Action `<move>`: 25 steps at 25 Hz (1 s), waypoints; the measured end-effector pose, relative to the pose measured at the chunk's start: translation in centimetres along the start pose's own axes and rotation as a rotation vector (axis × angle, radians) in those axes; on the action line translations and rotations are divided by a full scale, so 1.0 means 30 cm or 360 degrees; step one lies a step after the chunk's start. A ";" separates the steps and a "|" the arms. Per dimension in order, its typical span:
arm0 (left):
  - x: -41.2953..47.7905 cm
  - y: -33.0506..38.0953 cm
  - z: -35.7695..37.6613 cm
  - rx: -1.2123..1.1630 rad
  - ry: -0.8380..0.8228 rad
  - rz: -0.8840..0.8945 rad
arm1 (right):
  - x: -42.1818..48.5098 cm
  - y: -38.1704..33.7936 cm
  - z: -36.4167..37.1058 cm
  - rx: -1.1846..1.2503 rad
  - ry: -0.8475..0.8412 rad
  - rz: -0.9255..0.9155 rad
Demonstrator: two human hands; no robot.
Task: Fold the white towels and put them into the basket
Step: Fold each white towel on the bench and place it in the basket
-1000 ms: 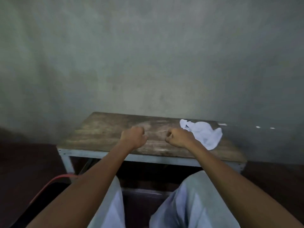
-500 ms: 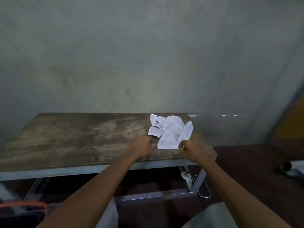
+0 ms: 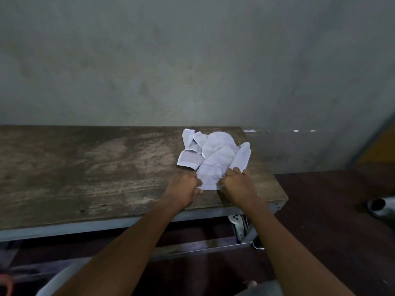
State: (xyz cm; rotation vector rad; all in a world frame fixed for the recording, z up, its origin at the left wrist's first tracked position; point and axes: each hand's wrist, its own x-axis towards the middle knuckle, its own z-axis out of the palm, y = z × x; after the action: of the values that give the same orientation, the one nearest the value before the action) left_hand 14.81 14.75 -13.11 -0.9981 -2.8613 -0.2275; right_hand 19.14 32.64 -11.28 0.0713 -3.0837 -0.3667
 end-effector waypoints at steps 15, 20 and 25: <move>-0.007 -0.095 -0.101 -0.0456 0.0470 -0.0053 | 0.011 0.001 -0.026 0.0348 0.0502 -0.0006; -0.038 -0.161 -0.154 -0.0445 0.0198 0.0349 | -0.020 0.045 -0.046 0.0430 0.0363 0.0108; -0.149 -0.214 -0.346 -0.0156 0.0187 0.0494 | -0.075 0.070 -0.172 0.0491 0.0369 0.0113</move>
State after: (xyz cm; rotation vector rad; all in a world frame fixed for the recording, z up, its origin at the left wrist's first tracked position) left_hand 14.76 5.25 -4.24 -1.3782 -2.5670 -0.3862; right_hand 21.52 33.58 -5.85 0.0111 -2.8740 0.1147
